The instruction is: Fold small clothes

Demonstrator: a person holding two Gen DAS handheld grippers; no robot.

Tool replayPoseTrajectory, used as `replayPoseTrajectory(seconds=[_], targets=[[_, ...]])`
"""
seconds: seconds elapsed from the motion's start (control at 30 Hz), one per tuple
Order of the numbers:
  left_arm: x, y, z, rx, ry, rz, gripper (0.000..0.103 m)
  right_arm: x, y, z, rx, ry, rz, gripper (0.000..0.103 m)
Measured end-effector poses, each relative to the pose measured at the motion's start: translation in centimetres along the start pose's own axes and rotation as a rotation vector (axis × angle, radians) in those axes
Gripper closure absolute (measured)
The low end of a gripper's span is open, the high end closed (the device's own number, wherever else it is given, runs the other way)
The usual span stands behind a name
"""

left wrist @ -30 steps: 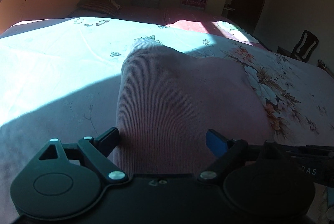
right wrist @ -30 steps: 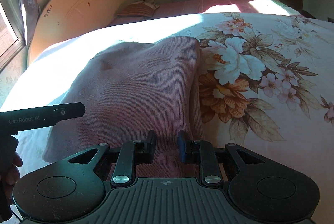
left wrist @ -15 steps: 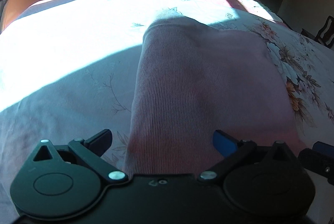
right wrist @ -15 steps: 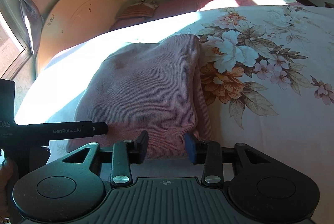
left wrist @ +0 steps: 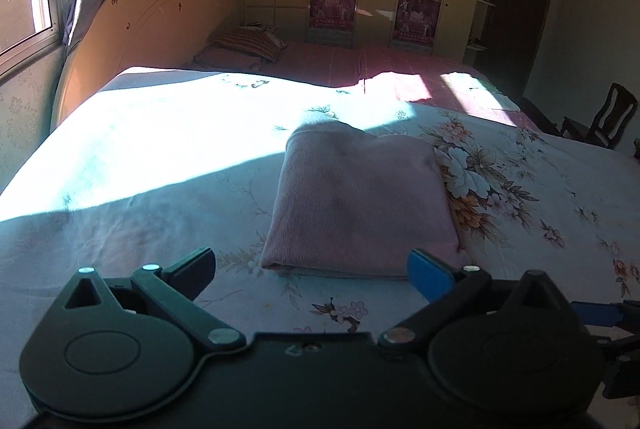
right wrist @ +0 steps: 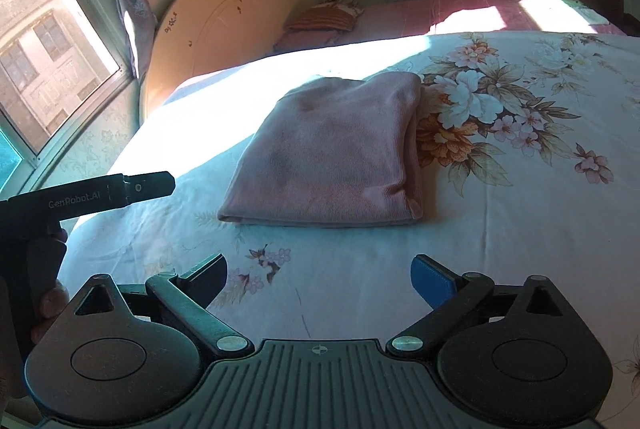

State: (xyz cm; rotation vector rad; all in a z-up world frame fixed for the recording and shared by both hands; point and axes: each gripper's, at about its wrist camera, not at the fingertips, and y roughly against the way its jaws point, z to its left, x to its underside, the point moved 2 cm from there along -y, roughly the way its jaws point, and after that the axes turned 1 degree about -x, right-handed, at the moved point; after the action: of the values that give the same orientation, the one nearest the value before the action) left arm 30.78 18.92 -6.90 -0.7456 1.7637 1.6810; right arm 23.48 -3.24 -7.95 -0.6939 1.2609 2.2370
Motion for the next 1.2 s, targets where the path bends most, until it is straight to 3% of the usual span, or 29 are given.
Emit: replayPoseTrajectory(seconds=[0.07, 0.13, 0.2, 0.33, 0.43, 0.7, 1.2], targets=[[1.1, 2.1, -0.1, 0.034, 0.031, -0.003, 0.003, 1.0, 2.7, 1.0, 0.008, 0.01, -0.033, 0.0], [2.6, 4.4, 0.6, 0.142, 0.118, -0.044, 0.003, 2.0, 4.8, 2.2, 0.032, 0.044, -0.056, 0.0], [3.9, 6.4, 1.0, 0.104, 0.202, -0.076, 0.003, 3.1, 7.0, 3.6, 0.083, 0.096, -0.084, 0.0], [5.8, 9.8, -0.6, -0.067, 0.066, -0.078, 0.003, 5.7, 11.6, 6.5, 0.181, 0.186, -0.168, 0.0], [7.0, 12.2, -2.2, -0.101, -0.058, -0.079, 0.002, 7.5, 14.4, 8.0, 0.183, 0.202, -0.219, 0.0], [10.0, 17.1, -3.7, -0.063, -0.045, -0.079, 0.002, 9.9, 17.6, 9.1, 0.198, 0.205, -0.266, 0.0], [11.6, 20.2, -4.2, -0.068, -0.047, -0.127, 0.001, 11.7, 20.1, 9.6, 0.198, 0.221, -0.319, 0.0]])
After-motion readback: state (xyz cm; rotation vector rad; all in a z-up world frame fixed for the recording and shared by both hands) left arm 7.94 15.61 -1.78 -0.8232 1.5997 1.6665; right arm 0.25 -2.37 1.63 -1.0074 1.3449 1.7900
